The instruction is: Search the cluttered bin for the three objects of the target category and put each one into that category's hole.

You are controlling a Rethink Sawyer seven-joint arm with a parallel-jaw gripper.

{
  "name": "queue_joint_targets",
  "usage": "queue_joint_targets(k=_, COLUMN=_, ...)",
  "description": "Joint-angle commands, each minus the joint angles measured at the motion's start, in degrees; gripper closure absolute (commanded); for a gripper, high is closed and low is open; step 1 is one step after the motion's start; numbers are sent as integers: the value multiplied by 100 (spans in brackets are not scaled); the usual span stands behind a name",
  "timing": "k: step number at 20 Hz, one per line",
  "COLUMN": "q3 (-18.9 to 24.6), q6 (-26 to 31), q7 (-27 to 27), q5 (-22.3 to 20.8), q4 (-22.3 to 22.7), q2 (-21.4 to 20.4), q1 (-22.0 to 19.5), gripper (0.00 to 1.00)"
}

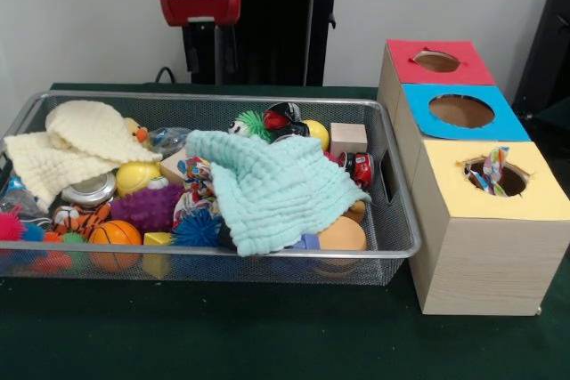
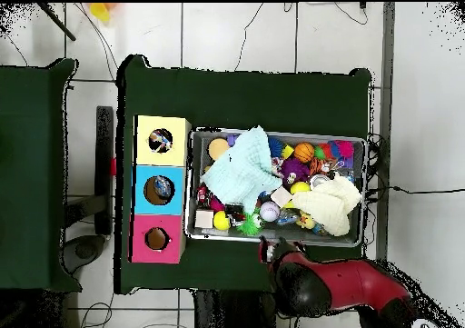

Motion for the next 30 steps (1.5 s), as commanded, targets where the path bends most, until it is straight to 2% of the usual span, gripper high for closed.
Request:
queue_joint_targets(k=1, q3=411, q6=251, q7=-750, q5=-541, q4=-982, q2=637, q1=-108, gripper=0)
queue_joint_targets(k=10, q3=367, q6=162, q7=-650, q5=-783, q4=-1190, q2=1007, q1=-148, gripper=0)
queue_joint_targets(k=14, q3=289, q6=150, q7=-607, q5=-916, q4=-1162, q2=840, q1=-73, gripper=0)
queue_joint_targets(k=19, q3=399, q6=400, q7=-805, q5=-808, q4=-1012, q2=658, q1=-314, gripper=0)
queue_joint_targets(k=24, q3=247, q6=355, q7=-786, q5=-993, q4=-1066, q2=723, q1=-360, gripper=0)
queue_joint_targets(k=30, q3=322, q6=348, q7=-952, q5=-1247, q4=-1213, q2=894, q1=-546, gripper=0)
